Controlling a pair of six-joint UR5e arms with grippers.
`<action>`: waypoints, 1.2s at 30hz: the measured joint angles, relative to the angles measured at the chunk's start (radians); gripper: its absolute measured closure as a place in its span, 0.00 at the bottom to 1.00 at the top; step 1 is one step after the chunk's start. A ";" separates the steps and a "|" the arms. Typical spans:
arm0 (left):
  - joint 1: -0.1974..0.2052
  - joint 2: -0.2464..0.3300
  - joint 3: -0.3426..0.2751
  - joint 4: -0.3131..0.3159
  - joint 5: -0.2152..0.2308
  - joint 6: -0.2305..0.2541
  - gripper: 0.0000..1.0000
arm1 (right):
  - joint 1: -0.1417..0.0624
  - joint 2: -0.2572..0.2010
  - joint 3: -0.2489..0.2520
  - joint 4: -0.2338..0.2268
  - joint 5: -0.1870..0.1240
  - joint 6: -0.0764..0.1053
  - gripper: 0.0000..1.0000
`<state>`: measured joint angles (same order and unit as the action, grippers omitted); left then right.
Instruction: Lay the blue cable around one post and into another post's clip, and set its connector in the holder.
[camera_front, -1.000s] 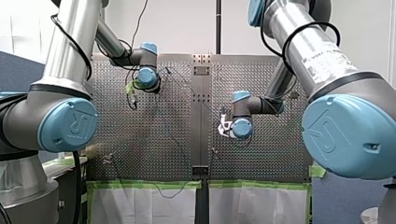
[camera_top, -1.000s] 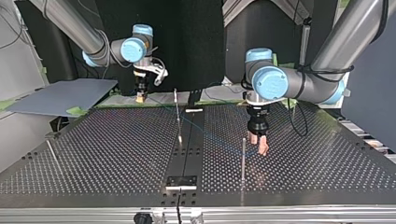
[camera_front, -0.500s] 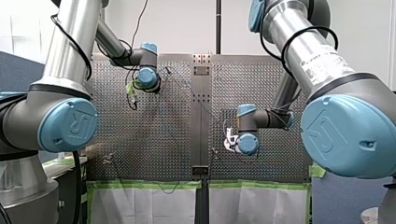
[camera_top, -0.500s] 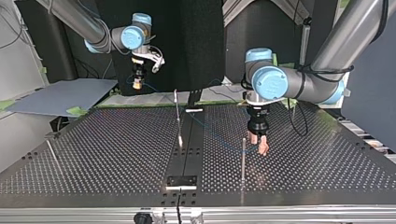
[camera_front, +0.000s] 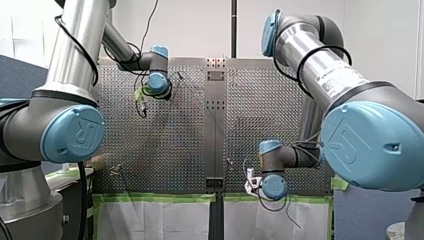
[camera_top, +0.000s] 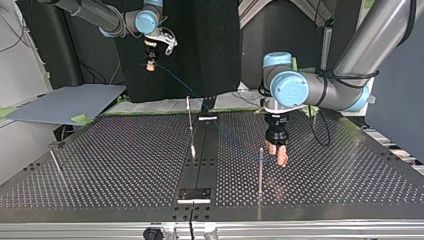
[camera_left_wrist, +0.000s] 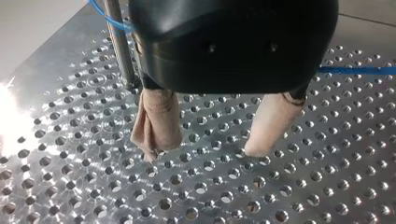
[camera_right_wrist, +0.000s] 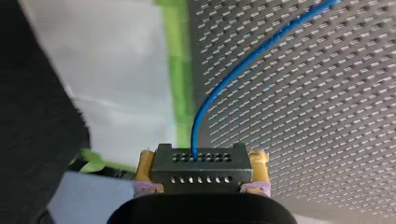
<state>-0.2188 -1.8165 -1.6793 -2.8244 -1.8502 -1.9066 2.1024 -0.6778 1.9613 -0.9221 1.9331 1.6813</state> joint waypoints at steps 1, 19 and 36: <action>0.000 0.000 0.000 0.000 0.000 0.000 0.00 | -0.005 0.013 0.013 -0.013 0.001 0.001 1.00; 0.004 0.000 0.000 0.000 0.000 0.003 0.00 | -0.166 0.192 -0.019 -0.192 -0.060 0.062 1.00; 0.008 0.000 0.000 0.000 0.000 0.003 0.00 | -0.247 0.349 -0.098 -0.349 -0.142 0.007 1.00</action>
<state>-0.2108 -1.8162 -1.6796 -2.8243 -1.8506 -1.9040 1.8551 -0.3284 1.8630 -1.2713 1.7907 1.6880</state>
